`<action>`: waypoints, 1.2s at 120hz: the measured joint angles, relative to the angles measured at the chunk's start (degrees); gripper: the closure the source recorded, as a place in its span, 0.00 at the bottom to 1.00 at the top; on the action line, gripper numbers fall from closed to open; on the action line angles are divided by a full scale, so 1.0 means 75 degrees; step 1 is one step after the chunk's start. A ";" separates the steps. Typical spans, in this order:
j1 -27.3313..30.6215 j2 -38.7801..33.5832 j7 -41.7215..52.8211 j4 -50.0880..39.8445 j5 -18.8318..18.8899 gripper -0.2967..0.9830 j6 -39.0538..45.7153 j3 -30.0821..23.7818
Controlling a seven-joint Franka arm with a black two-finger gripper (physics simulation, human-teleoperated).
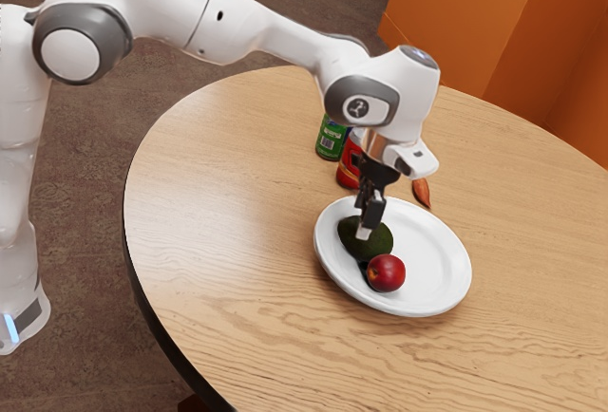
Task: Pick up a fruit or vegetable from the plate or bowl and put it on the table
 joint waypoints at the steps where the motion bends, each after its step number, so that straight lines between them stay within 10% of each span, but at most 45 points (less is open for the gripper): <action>1: -0.0001 0.0009 0.0001 0.0006 -0.0001 0.23 0.0003 0.0000; 77: -0.0055 0.0529 0.0062 0.0121 -0.0074 0.23 0.0216 -0.0002; 106: -0.0057 0.0493 0.0036 0.0120 -0.0097 0.43 0.0287 -0.0005; 144: -0.0024 -0.1662 -0.0043 -0.1293 -0.0097 0.48 0.0254 -0.0007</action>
